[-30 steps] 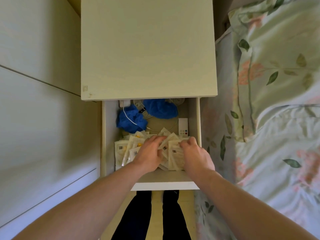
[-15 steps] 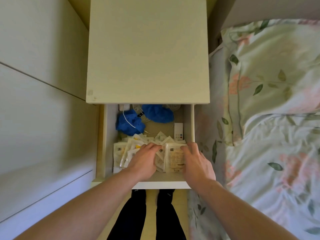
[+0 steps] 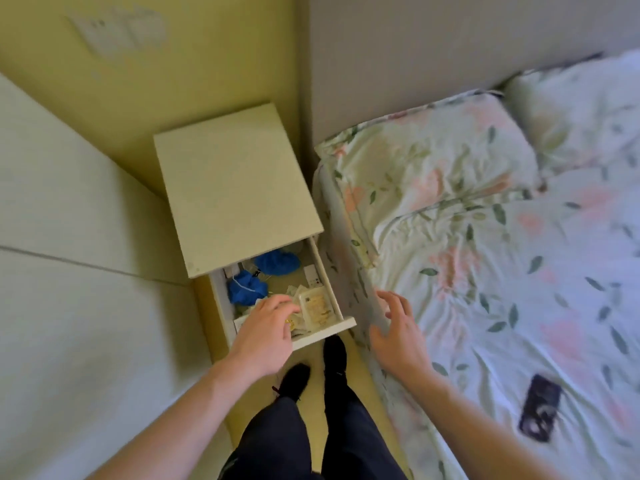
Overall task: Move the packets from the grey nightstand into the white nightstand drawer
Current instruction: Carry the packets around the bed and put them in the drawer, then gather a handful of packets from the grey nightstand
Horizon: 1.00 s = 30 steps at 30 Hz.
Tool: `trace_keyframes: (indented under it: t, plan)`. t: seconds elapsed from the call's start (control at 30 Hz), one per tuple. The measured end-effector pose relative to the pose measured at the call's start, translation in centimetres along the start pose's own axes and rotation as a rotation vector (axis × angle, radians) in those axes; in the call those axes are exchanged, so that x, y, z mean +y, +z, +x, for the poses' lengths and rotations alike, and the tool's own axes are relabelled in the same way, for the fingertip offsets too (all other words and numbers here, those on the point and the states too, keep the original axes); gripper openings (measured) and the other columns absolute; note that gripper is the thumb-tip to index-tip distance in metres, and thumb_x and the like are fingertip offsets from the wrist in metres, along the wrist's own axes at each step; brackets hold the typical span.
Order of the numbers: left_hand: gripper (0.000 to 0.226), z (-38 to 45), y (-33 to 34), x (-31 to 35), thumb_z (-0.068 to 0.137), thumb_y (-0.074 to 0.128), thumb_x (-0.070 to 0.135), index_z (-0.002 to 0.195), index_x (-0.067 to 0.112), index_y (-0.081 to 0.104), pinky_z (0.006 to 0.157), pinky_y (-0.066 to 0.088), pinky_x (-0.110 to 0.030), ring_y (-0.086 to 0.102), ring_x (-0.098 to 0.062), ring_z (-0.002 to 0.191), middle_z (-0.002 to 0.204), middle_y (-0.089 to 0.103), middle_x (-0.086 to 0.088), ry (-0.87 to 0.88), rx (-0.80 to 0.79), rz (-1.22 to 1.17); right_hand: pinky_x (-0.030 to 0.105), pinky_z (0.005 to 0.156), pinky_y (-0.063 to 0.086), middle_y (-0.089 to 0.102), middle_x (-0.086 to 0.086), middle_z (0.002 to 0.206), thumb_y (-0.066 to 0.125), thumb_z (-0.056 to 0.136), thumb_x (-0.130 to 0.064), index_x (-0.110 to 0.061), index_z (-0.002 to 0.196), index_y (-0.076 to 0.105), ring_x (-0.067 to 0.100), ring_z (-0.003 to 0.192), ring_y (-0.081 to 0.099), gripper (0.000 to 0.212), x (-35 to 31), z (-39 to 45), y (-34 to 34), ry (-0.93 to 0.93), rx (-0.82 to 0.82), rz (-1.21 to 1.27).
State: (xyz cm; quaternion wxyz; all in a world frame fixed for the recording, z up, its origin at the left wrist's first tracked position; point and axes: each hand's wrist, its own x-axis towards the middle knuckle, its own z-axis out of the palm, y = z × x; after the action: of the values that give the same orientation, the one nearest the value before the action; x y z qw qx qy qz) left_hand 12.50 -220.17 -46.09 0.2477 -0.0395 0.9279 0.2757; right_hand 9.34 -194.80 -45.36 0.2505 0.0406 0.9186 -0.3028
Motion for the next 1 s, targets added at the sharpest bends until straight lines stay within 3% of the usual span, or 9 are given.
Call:
trace_keyframes:
  t: [0.1,0.27,0.37,0.47,0.6,0.7,1.0]
  plan:
    - [0.038,-2.4,-2.7,3.3,0.105,0.045,0.021,0.142,0.03,0.051,0.117,0.033,-0.027,0.035,-0.008,0.139,0.148,0.038,0.015,0.087,-0.042,0.037,0.034,0.099,0.051,0.035,-0.012,0.153,0.059,0.095,-0.017,-0.035,0.147,0.038,0.013,0.129,0.053,0.059,-0.5,-5.7,-2.4,0.043,0.111,0.101]
    - [0.042,-6.0,-5.3,10.3,0.106,0.043,0.028,0.148,0.03,0.045,0.121,0.03,-0.03,0.031,-0.01,0.143,0.154,0.033,0.014,0.348,-0.131,0.19,0.023,0.089,0.048,0.042,-0.015,0.144,0.06,0.097,-0.025,-0.04,0.144,0.042,0.008,0.127,0.053,0.053,0.7,-15.6,-5.2,0.196,0.317,0.355]
    - [0.043,-8.7,-5.5,15.9,0.105,0.045,0.03,0.148,0.032,0.045,0.122,0.028,-0.03,0.03,-0.009,0.143,0.153,0.034,0.017,0.515,-0.129,0.238,0.031,0.098,0.051,0.044,-0.015,0.141,0.063,0.097,-0.029,-0.043,0.144,0.042,0.003,0.12,0.053,0.053,2.4,-22.1,-6.9,0.255,0.482,0.474]
    - [0.043,-12.3,-4.0,22.4,0.104,0.049,0.03,0.147,0.034,0.047,0.124,0.024,-0.029,0.029,-0.008,0.145,0.154,0.034,0.017,0.7,-0.14,0.267,0.03,0.102,0.049,0.046,-0.018,0.144,0.064,0.097,-0.029,-0.044,0.145,0.041,0.0,0.12,0.051,0.056,5.4,-29.1,-8.8,0.3,0.622,0.549]
    - [0.043,-18.6,0.8,31.2,0.102,0.053,0.03,0.145,0.035,0.049,0.122,0.026,-0.029,0.033,-0.01,0.144,0.154,0.035,0.017,0.939,-0.188,0.31,0.031,0.104,0.05,0.05,-0.022,0.139,0.068,0.096,-0.029,-0.042,0.146,0.043,-0.002,0.123,0.053,0.057,10.5,-39.8,-10.7,0.343,0.829,0.635]
    - [0.043,-24.7,6.5,37.3,0.101,0.055,0.033,0.144,0.038,0.05,0.12,0.029,-0.03,0.035,-0.01,0.142,0.155,0.036,0.017,1.085,-0.219,0.322,0.024,0.102,0.046,0.049,-0.025,0.136,0.068,0.097,-0.029,-0.044,0.144,0.046,-0.007,0.121,0.051,0.054,14.7,-49.1,-10.8,0.373,0.941,0.638]
    - [0.04,-44.9,22.2,49.8,0.102,0.055,0.038,0.142,0.041,0.05,0.119,0.033,-0.035,0.036,-0.012,0.141,0.157,0.033,0.019,1.38,-0.3,0.331,0.024,0.102,0.044,0.049,-0.022,0.143,0.068,0.096,-0.03,-0.047,0.141,0.047,-0.001,0.127,0.05,0.053,28.5,-74.2,-9.0,0.539,1.076,0.566]
